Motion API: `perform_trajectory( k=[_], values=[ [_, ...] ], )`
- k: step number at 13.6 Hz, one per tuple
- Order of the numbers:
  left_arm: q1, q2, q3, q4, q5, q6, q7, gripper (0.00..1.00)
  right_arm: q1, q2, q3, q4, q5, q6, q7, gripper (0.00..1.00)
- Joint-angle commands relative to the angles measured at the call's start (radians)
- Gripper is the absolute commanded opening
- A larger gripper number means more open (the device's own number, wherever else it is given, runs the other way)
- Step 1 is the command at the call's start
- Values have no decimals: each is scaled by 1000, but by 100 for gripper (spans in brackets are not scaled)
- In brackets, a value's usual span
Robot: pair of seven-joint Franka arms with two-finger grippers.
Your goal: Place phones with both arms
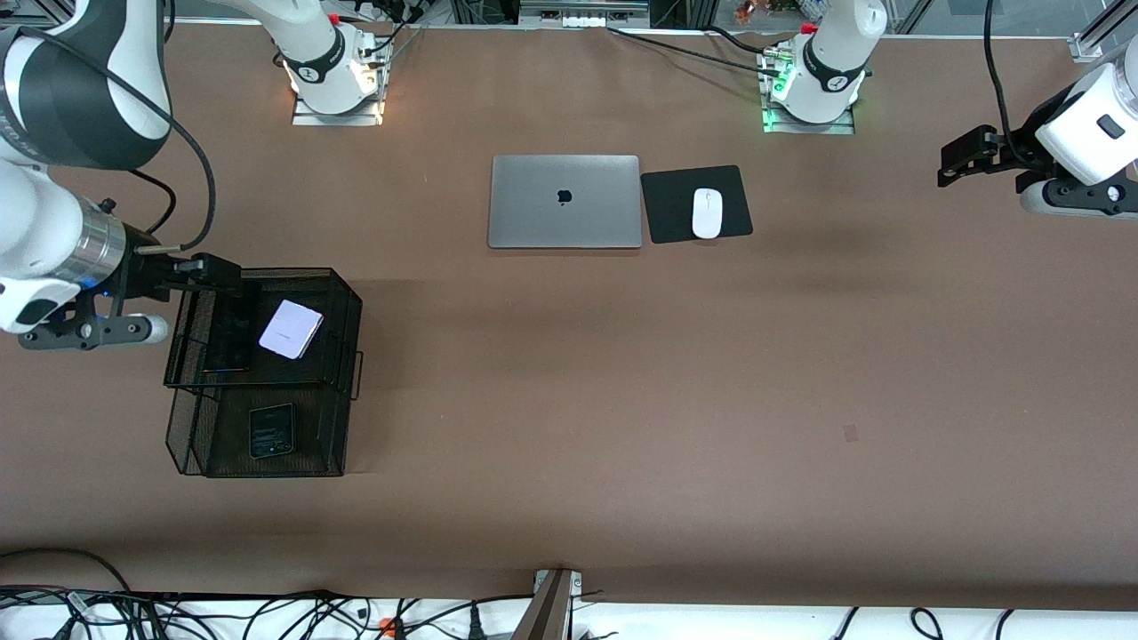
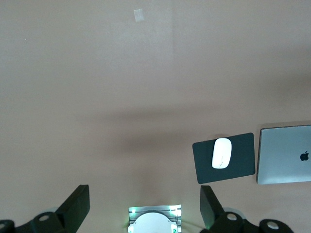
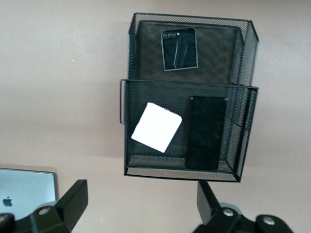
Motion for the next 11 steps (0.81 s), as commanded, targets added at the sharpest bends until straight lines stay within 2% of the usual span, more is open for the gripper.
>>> perform_trajectory(
  k=[1, 3, 4, 5, 8, 9, 10, 11],
  values=[
    [10, -15, -4, -1, -9, -13, 22, 100, 59, -124, 9, -135, -82, 55, 87, 99],
    [10, -15, -4, -1, -9, -13, 22, 100, 57, -127, 12, -127, -92, 75, 111, 99],
    [10, -15, -4, -1, -9, -13, 22, 100, 30, -124, 33, -112, -95, 81, 112, 99],
    [10, -17, -4, -1, -9, -17, 22, 100, -46, -126, 117, -104, -98, 77, 112, 99],
    [10, -17, -4, 0, -9, -19, 22, 100, -354, -167, 448, -109, -178, 74, 112, 99],
    [10, -17, -4, 0, -9, -19, 22, 100, -434, -173, 528, -109, -182, 71, 109, 99],
    [10, -17, -4, 0, -9, -19, 22, 100, -469, -187, 555, -122, -182, 71, 111, 99],
    [10, -15, -4, 0, -9, -19, 22, 100, -474, -202, 555, -147, -182, 75, 111, 99]
  ],
)
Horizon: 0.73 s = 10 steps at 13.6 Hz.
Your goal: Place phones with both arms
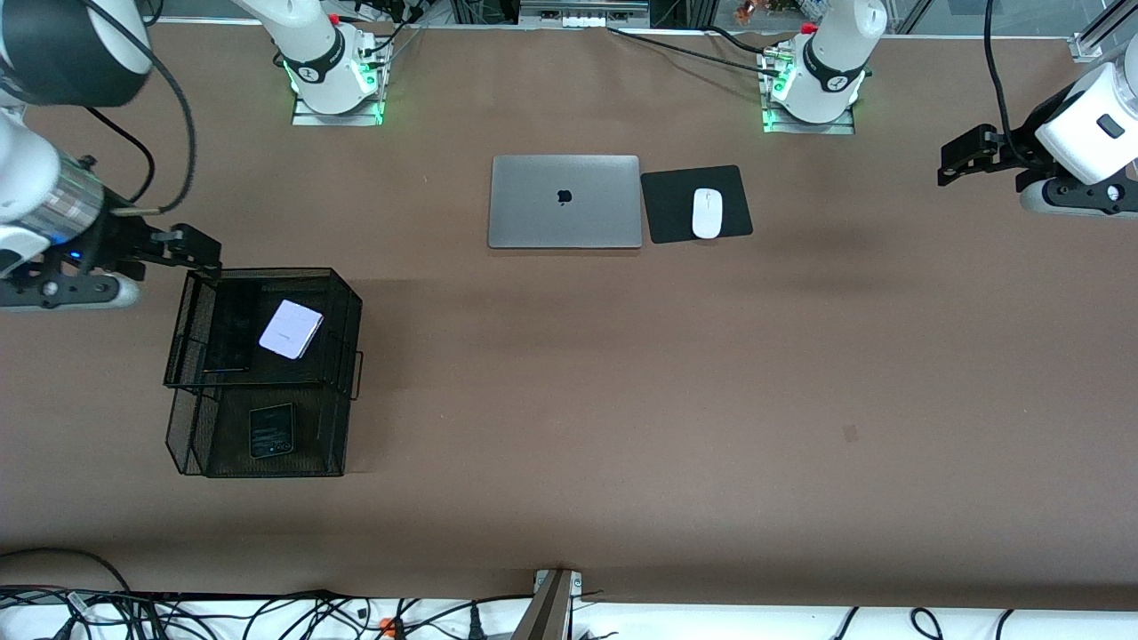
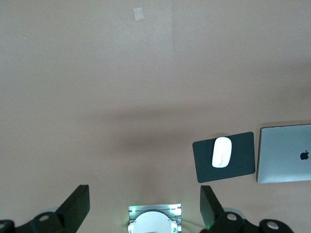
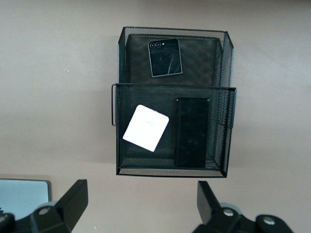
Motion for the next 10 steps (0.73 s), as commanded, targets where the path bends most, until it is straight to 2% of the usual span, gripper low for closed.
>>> perform_trajectory(
  k=[1, 3, 10],
  values=[
    [10, -16, -4, 0, -9, -14, 22, 100, -58, -88, 54, -110, -19, 30, 14, 99],
    [10, -14, -4, 0, -9, -14, 22, 100, -60, -128, 54, -179, -19, 110, 15, 99],
    [10, -16, -4, 0, -9, -19, 24, 100, -60, -85, 39, -138, -13, 104, 112, 100]
  ],
)
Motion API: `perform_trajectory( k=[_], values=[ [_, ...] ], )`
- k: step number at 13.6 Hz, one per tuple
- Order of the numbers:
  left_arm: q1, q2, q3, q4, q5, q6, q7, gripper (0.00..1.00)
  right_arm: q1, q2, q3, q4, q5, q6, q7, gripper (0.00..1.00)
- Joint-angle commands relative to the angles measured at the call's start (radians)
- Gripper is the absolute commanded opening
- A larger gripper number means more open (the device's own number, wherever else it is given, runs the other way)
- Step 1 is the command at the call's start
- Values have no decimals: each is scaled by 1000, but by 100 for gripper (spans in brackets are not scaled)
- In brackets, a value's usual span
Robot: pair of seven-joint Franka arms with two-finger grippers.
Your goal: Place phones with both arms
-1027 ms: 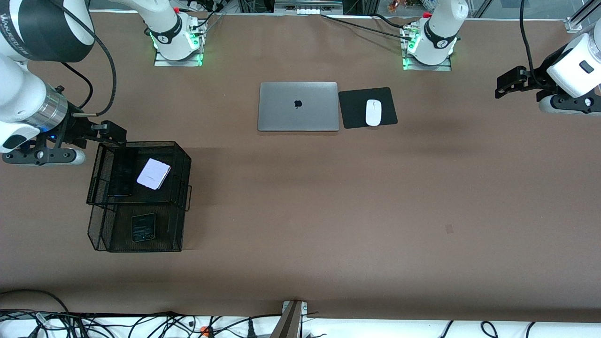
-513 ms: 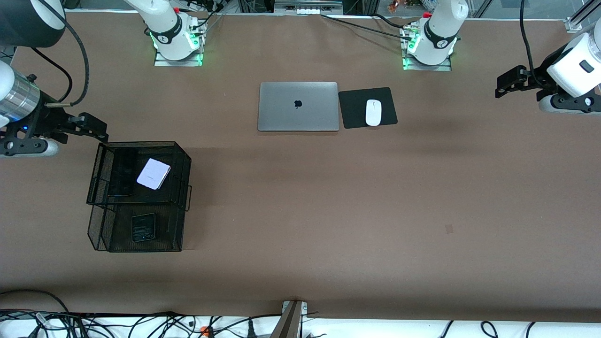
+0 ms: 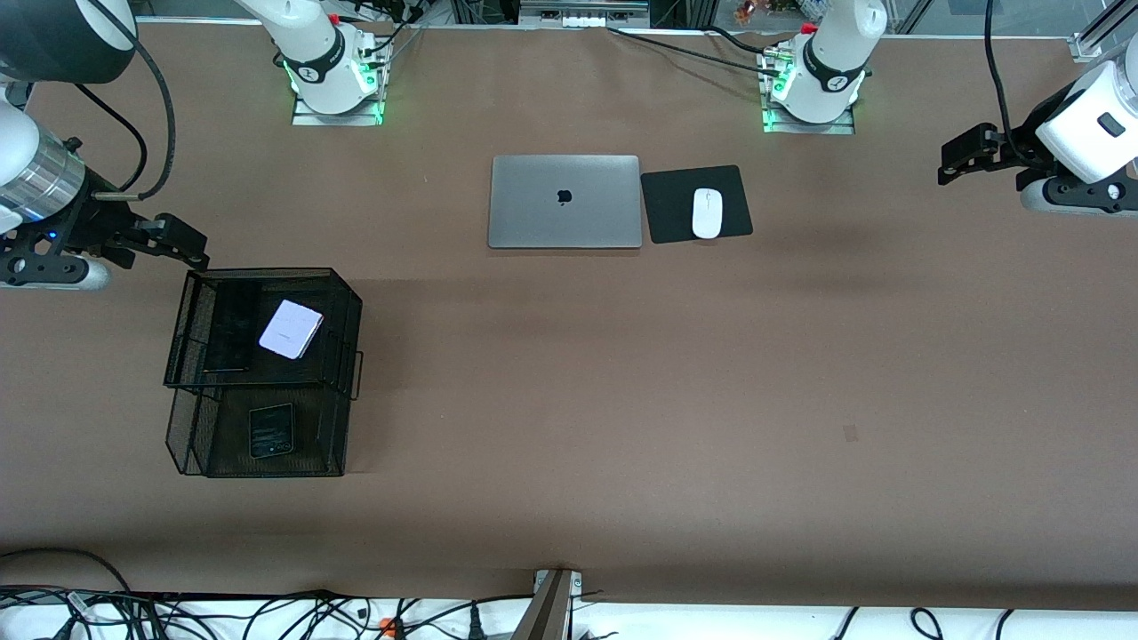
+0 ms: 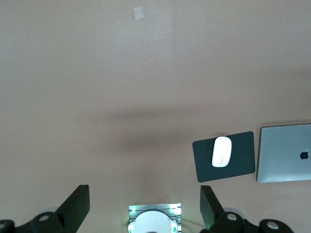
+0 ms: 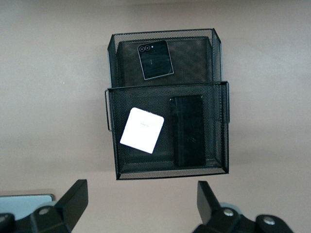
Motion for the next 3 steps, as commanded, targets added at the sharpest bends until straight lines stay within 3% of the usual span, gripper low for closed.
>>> perform_trajectory(
  k=[1, 3],
  values=[
    [10, -14, -4, 0, -9, -16, 24, 100, -19, -10, 6, -13, -11, 15, 23, 100],
    [10, -14, -4, 0, -9, -16, 24, 100, -21, -3, 4, -14, -8, 15, 23, 100]
  ],
)
